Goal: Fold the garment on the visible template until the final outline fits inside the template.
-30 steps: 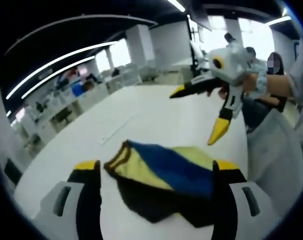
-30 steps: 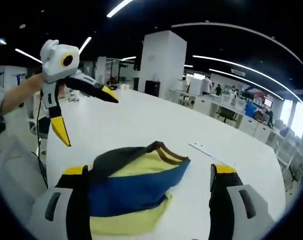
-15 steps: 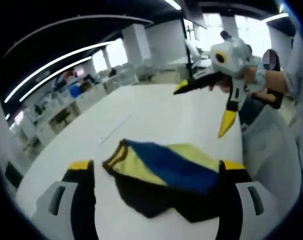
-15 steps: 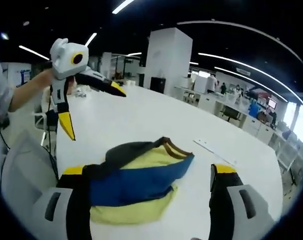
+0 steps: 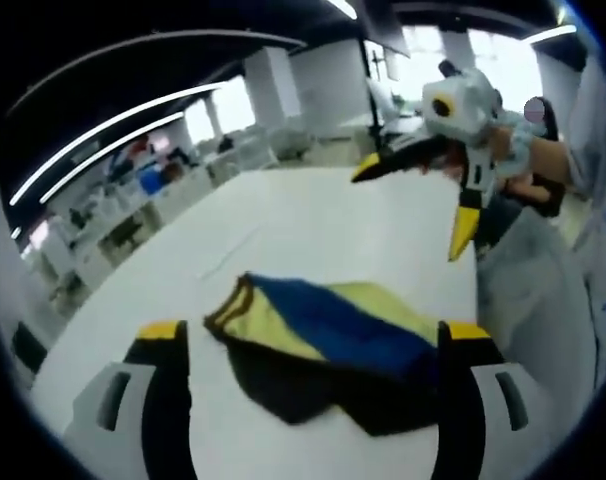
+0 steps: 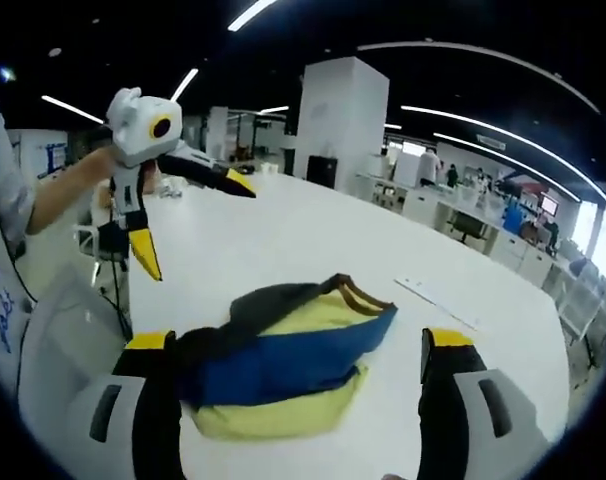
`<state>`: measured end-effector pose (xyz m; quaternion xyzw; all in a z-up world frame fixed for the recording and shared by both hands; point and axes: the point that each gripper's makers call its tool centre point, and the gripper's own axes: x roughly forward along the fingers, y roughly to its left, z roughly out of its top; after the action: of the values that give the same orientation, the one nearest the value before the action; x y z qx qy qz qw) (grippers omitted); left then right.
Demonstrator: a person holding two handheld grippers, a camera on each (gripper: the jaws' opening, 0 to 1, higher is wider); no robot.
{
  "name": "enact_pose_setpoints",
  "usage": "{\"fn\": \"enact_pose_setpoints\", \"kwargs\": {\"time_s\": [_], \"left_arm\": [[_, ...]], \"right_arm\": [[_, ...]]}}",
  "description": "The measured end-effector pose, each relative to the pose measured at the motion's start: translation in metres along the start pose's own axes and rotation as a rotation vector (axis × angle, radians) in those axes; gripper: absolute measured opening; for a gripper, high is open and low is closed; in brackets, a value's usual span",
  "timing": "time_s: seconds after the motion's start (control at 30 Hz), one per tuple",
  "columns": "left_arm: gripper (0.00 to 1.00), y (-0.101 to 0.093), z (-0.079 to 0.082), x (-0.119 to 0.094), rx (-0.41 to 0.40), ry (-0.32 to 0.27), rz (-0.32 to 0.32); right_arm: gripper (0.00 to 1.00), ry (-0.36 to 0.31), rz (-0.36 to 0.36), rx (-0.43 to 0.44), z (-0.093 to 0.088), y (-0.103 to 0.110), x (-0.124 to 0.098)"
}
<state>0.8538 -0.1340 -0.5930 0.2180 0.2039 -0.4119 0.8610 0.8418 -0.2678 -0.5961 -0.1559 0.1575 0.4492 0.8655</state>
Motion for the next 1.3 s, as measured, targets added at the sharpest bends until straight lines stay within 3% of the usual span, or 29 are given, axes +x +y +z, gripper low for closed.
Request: {"fn": "enact_pose_setpoints", "kwargs": {"time_s": [0.47,0.7,0.97,1.3], "left_arm": [[1.0,-0.017,0.007,-0.022,0.007,-0.03,0.015],[1.0,-0.029,0.009,-0.03,0.019,-0.034,0.014],[1.0,-0.028,0.006,-0.036,-0.029,-0.038,0.042],[0.99,-0.026,0.002,-0.054,-0.074,-0.061,0.105]], "right_arm": [[1.0,0.042,-0.014,-0.031,-0.009,0.016,-0.03],[1.0,0.018,-0.056,0.006,-0.007,0.012,-0.047],[1.0,0.049,-0.117,-0.012,-0.014,0.008,-0.056],[1.0,0.074,-0.112,-0.008,-0.022,0.028,-0.061]]}}
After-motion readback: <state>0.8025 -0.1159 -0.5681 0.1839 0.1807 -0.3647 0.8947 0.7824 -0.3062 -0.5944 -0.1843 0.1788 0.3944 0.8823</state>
